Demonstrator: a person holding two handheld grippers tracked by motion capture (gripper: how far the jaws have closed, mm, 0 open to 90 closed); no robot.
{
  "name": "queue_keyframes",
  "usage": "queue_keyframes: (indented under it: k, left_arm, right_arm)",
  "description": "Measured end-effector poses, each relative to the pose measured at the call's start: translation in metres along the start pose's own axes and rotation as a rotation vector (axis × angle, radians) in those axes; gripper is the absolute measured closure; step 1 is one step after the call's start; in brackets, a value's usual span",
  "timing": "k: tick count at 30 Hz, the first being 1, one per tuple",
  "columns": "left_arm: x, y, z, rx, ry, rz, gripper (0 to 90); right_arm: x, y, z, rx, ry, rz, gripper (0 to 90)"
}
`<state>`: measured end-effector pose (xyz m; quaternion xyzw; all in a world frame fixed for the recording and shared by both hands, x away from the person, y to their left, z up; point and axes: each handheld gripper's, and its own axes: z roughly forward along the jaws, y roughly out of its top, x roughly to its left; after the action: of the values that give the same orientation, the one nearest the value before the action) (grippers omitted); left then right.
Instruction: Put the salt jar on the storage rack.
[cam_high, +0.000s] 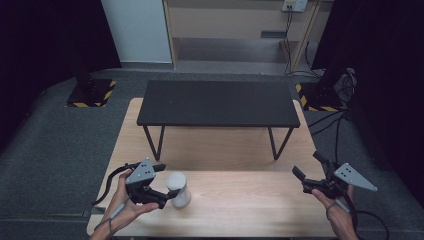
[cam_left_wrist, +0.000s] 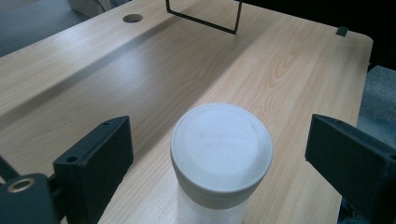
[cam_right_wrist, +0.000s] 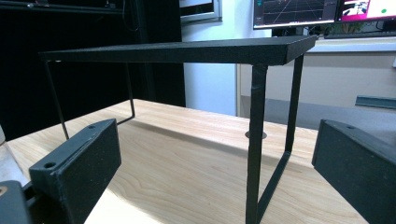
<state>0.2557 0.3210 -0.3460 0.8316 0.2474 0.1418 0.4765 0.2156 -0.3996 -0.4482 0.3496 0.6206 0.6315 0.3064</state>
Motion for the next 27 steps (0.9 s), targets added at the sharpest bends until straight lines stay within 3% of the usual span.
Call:
queue_keyframes:
  k: [4,17,21,24,27]
  left_arm:
    - [0.008,-0.004,0.006,0.003,-0.03,0.006,8.2]
    - [0.009,-0.006,0.027,0.047,-0.037,0.028,12.4]
    - [0.01,-0.009,0.03,0.047,-0.044,0.043,19.3]
    - [0.012,-0.014,0.032,0.034,-0.054,0.055,31.2]
    - [0.012,-0.016,0.032,0.026,-0.053,0.056,31.6]
  right_arm:
    - [0.0,0.0,0.0,0.001,-0.001,-0.001,1.2]
    - [0.0,0.0,0.0,0.001,0.001,0.0,1.2]
    - [0.0,0.0,0.0,0.002,0.003,-0.001,1.3]
    - [0.0,0.0,0.0,0.002,0.004,-0.001,1.3]
    - [0.0,0.0,0.0,0.002,0.004,-0.001,1.3]
